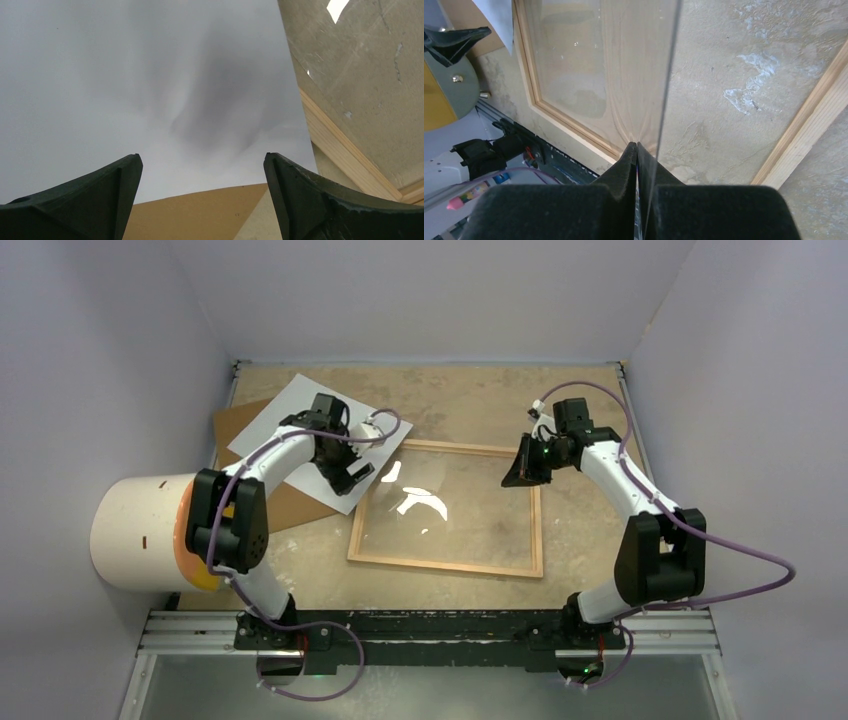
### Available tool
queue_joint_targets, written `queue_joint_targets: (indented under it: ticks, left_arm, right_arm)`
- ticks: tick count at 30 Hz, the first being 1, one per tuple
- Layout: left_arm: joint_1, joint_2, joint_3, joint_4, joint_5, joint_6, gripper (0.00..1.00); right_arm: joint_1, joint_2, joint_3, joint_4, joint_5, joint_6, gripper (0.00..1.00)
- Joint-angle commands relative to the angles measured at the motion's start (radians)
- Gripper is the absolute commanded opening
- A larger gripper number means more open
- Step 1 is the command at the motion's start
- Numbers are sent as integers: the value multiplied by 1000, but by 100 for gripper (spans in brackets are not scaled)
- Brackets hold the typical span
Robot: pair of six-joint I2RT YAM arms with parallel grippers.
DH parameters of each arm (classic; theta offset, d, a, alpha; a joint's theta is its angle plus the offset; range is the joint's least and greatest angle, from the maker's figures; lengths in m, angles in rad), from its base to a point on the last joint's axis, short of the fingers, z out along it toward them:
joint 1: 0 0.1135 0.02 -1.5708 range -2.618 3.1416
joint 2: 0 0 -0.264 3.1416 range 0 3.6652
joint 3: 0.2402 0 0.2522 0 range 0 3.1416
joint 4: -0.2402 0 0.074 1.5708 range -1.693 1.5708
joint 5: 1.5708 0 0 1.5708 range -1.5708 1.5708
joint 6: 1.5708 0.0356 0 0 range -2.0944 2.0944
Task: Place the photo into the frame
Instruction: Adjust the photo frame item on the photo frame.
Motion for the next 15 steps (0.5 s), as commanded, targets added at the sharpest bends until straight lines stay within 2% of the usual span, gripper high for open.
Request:
queue_joint_targets:
  ticks: [1, 8, 12, 15]
  left_arm:
    - [-39, -69, -56, 44, -10, 57, 100]
    - [-89, -63, -175, 145, -116, 49, 100]
    - [-89, -29, -180, 200, -185, 50, 100]
    - [-89, -18, -153, 200, -177, 54, 100]
  right_arm:
    - [2, -19, 12, 9, -9, 22, 0]
    - [1, -32, -8, 45, -7, 41, 0]
    - [0, -36, -18, 56, -5, 48, 0]
    - [-3, -42, -27, 59, -5, 46, 0]
